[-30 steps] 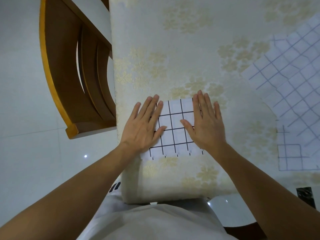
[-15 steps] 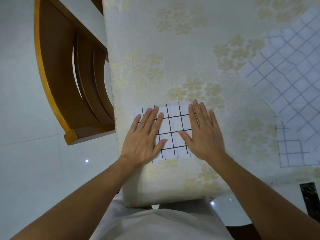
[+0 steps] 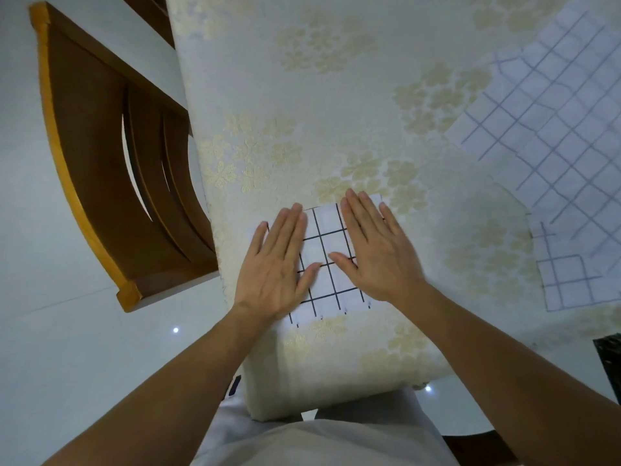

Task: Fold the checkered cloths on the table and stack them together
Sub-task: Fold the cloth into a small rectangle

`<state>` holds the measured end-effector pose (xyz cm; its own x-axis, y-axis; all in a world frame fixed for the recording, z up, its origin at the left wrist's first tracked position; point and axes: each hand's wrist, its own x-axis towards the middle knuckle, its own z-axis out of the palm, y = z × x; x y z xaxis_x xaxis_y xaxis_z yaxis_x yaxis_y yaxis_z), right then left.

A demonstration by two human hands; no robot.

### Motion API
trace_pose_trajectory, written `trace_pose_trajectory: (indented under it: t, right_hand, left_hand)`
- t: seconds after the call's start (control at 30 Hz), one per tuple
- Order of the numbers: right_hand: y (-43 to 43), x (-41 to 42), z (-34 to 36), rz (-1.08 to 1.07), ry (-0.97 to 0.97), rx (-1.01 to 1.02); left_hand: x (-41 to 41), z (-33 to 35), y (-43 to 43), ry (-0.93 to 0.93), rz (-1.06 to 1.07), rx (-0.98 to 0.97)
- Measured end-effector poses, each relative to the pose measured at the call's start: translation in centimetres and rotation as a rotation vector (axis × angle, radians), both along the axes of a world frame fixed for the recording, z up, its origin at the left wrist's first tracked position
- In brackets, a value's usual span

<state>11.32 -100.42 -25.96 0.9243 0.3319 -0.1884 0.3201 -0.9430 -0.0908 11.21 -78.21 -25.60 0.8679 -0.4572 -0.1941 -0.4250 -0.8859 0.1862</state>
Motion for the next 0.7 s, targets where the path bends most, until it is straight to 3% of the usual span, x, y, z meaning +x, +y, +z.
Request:
trace_pose_trajectory:
  t: [0.17,0.43,0.7]
  right_hand:
    - [-1.3,0.1,0.3,-0.041,0.005,-0.020]
    - [-2.2,0.2,2.0,-0.053,0.036,0.015]
    - [-3.0,-2.4,5.1,-0.303,-0.002,0.138]
  left_hand:
    - [-0.3,0.7,1.7,0.030,0.081,-0.006]
    - [0.8,2.5,2.0,0.039,-0.048,0.241]
    - [5.2,5.2,-1.7,-0.021,-0.650,0.131]
